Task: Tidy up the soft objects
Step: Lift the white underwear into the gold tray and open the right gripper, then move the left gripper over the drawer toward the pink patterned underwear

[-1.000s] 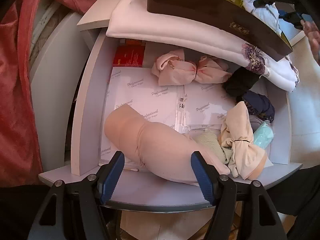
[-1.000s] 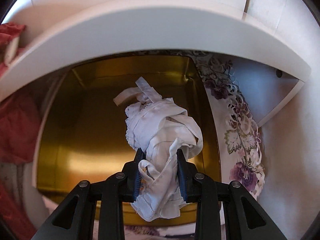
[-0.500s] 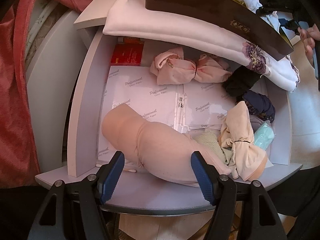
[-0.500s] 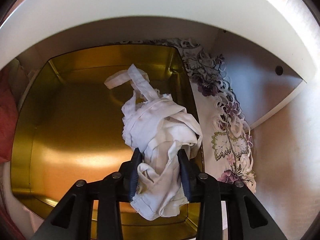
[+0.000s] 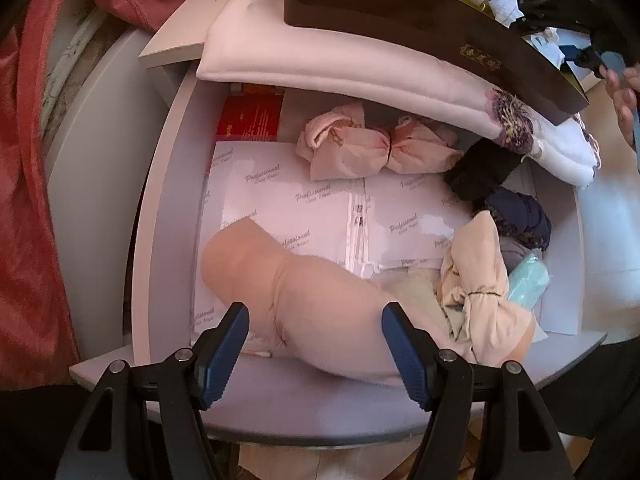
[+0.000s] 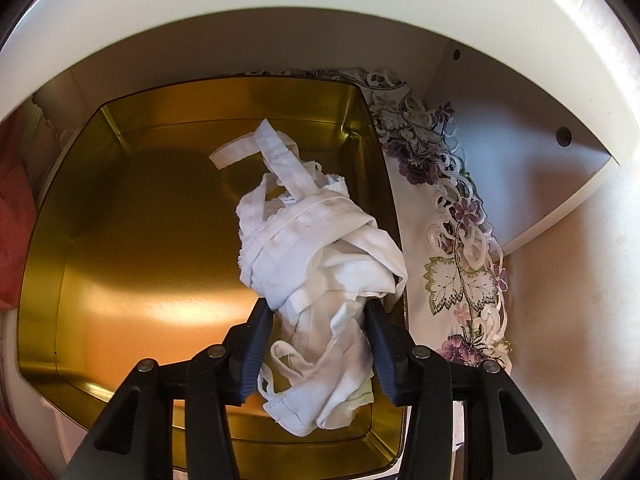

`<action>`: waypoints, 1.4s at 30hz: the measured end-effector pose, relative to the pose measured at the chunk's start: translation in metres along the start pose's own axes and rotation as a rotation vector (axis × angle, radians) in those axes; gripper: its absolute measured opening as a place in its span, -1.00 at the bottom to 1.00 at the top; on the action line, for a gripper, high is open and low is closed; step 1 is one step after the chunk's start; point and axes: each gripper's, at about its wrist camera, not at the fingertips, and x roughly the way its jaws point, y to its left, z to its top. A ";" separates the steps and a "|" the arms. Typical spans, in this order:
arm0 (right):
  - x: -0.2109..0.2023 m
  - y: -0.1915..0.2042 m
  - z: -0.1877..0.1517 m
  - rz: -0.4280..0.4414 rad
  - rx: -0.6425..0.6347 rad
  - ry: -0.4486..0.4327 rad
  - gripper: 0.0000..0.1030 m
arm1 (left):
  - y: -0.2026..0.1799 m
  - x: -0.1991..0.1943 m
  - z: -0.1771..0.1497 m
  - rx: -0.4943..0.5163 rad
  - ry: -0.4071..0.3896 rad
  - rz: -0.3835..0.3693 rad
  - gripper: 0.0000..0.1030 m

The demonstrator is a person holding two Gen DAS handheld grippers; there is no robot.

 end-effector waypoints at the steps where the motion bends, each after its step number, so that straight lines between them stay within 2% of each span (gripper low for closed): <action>1: 0.000 0.001 0.000 0.000 -0.004 0.000 -0.04 | 0.001 0.001 0.002 -0.005 0.003 -0.006 0.36; 3: -0.001 0.001 0.000 0.001 -0.009 -0.004 0.02 | 0.000 0.003 0.004 -0.005 0.008 -0.010 0.36; 5: -0.003 0.001 0.000 0.001 -0.009 -0.010 0.18 | 0.000 0.004 0.003 -0.007 0.011 -0.017 0.36; 9: -0.008 0.002 0.001 0.008 -0.020 -0.022 0.24 | -0.001 0.006 0.003 -0.008 0.012 -0.022 0.36; 11: -0.010 0.003 0.002 0.012 -0.022 -0.027 0.34 | -0.001 0.007 0.004 -0.015 0.011 -0.026 0.36; 15: -0.017 0.003 0.002 0.016 -0.032 -0.045 0.44 | 0.002 0.002 0.011 -0.044 -0.022 -0.044 0.36; 19: -0.030 0.001 0.000 0.019 -0.038 -0.070 0.61 | 0.006 0.002 0.021 -0.070 -0.031 -0.054 0.36; 23: -0.053 -0.004 -0.005 0.028 -0.046 -0.127 0.69 | 0.006 0.005 0.034 -0.066 -0.034 -0.070 0.36; 24: -0.059 -0.005 -0.008 0.031 -0.050 -0.140 0.74 | 0.005 0.004 0.036 -0.056 -0.038 -0.065 0.36; 33: -0.104 -0.031 -0.047 0.130 -0.010 -0.166 0.77 | -0.017 0.011 0.067 0.102 -0.082 -0.026 0.36; 35: -0.115 -0.039 -0.062 0.151 -0.007 -0.160 0.78 | -0.026 0.017 0.073 0.167 -0.069 -0.036 0.36; 42: -0.126 -0.061 -0.098 0.177 0.049 -0.159 0.80 | -0.054 0.035 0.083 0.362 -0.069 0.012 0.36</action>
